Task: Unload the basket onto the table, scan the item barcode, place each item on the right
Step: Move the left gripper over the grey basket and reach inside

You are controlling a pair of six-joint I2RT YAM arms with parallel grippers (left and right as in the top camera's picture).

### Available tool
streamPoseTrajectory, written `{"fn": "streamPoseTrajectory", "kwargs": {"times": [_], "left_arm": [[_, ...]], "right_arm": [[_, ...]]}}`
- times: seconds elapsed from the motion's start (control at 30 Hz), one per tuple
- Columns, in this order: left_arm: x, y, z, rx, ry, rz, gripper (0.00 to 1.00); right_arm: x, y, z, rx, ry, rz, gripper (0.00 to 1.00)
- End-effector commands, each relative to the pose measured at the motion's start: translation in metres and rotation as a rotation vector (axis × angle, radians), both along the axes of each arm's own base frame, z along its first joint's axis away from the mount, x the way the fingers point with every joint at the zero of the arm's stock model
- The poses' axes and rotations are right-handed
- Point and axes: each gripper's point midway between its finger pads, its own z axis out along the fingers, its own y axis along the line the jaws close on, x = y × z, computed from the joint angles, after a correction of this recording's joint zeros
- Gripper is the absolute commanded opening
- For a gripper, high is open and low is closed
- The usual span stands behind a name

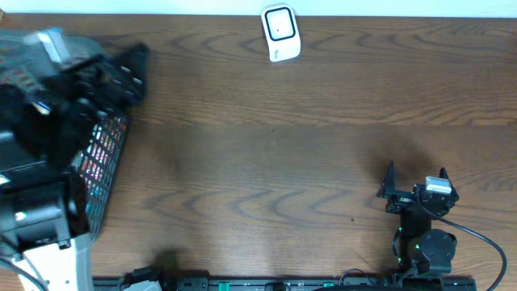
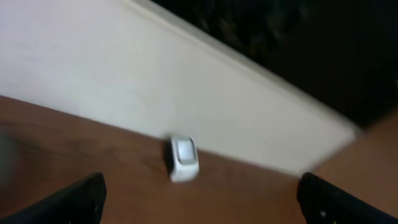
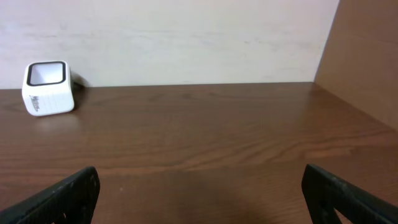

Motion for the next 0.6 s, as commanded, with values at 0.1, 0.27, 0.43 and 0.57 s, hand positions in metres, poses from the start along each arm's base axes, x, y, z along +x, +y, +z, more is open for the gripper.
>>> {"fn": "streamPoseTrajectory", "kwargs": {"times": [0.1,0.27,0.43,0.57], "left_arm": [[0.000,0.055,0.028,-0.086,-0.028,0.180,0.98],[-0.001,0.111,0.000,-0.180,0.082,0.396,0.98],[-0.027,0.174,-0.066,-0.257,0.326,0.762,0.98],[-0.051,0.195,-0.107,-0.257,0.497,0.951,0.98]], "right_arm": [[0.000,0.000,0.000,-0.016,0.001,-0.003,0.99],[0.000,0.000,0.000,-0.016,0.001,-0.003,0.99],[0.000,0.000,0.000,-0.016,0.001,-0.003,0.99],[0.000,0.000,0.000,-0.016,0.001,-0.003,0.99]]}}
